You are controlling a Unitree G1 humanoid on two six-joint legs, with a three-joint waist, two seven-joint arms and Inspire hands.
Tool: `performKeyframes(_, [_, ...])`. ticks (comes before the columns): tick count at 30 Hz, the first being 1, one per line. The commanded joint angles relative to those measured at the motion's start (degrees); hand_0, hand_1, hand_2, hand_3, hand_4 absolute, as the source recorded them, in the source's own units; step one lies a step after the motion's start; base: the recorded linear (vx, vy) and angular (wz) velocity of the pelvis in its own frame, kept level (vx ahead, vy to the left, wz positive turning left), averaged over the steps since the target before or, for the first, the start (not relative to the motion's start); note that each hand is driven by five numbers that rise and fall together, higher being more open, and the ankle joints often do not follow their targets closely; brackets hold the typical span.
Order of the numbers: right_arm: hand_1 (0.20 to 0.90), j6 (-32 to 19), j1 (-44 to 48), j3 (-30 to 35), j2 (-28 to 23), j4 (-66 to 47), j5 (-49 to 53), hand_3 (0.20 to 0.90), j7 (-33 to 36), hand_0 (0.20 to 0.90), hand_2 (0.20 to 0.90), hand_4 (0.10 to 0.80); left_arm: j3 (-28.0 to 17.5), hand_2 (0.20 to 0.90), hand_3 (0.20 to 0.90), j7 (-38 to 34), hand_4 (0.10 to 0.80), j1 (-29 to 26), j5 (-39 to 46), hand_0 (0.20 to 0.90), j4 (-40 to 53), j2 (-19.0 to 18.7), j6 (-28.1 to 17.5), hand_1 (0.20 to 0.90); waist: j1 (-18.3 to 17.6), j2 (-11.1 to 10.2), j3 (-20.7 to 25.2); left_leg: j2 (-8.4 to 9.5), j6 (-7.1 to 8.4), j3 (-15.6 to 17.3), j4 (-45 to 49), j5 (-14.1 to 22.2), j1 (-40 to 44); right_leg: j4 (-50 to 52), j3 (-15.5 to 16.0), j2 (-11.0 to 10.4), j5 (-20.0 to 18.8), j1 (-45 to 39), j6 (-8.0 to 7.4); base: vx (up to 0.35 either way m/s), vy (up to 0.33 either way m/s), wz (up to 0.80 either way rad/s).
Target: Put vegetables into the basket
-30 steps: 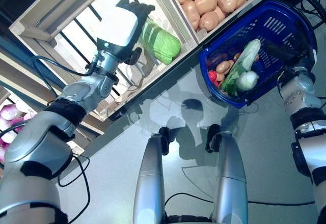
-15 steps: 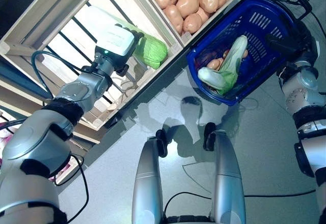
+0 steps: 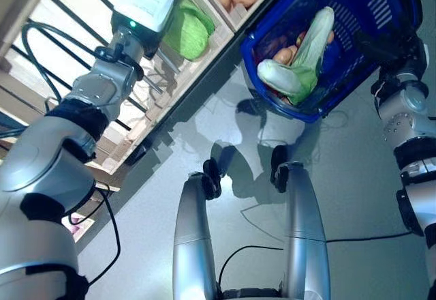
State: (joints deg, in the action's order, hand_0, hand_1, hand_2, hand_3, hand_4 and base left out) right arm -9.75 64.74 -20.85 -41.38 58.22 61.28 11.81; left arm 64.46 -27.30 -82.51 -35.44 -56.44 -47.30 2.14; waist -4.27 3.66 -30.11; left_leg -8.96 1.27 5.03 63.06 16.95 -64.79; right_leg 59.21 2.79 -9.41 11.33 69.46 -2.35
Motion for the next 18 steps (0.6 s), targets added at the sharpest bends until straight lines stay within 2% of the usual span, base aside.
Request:
performKeyframes(1, [0.9, -8.02, 6.17, 0.35, -3.16, -1.47, 1.47, 0.9, -1.18, 0.9, 0.9, 0.8, -0.22, 0.9, 0.9, -2.35, 0.8, -7.4, -2.07, 0.9, -4.7, 0.04, 4.02, 0.9, -0.56, -1.47, 0.31, -0.75, 1.51, -2.61, -2.64, -0.27, -0.8, -1.85, 1.29, -3.02, -1.1, -2.82, -1.92, -0.038, 0.046, -0.07])
performKeyframes(14, [0.9, -9.61, 7.63, 0.1, -1.77, -4.68, 1.59, 0.9, -0.48, 0.9, 0.9, 0.8, -0.27, 0.9, 0.9, 5.93, 0.8, -8.53, 0.6, 0.9, -6.31, 1.01, 7.21, 0.9, -0.58, -1.75, 0.31, -0.24, 1.69, -2.22, -4.53, -1.22, -3.47, -4.04, 1.72, -2.71, -2.49, -0.52, -2.06, -0.024, 0.017, -0.09])
performKeyframes(15, [0.9, -9.58, 7.77, 0.11, -1.57, -4.83, 1.99, 0.9, -0.04, 0.9, 0.9, 0.8, -0.37, 0.3, 0.3, 7.42, 0.4, -8.51, 1.29, 0.3, -6.33, 1.19, 7.31, 0.3, -0.53, -1.74, 0.31, -0.17, 1.76, -2.18, -4.75, -1.26, -3.38, -4.27, 1.73, -2.65, -2.51, -0.66, -2.08, 0.0, 0.0, 0.0])
performKeyframes(18, [0.9, -9.55, 7.58, 0.94, -1.31, -4.53, 4.39, 0.9, -0.26, 0.9, 0.9, 0.8, -1.11, 0.3, 0.3, 9.23, 0.4, -7.83, 2.82, 0.3, -6.03, 1.26, 6.38, 0.3, -0.34, -1.68, 0.31, -0.1, 1.91, -2.08, -5.84, -1.47, -2.29, -4.97, 1.88, -2.53, -2.4, -1.74, -2.16, 0.0, 0.0, 0.0])
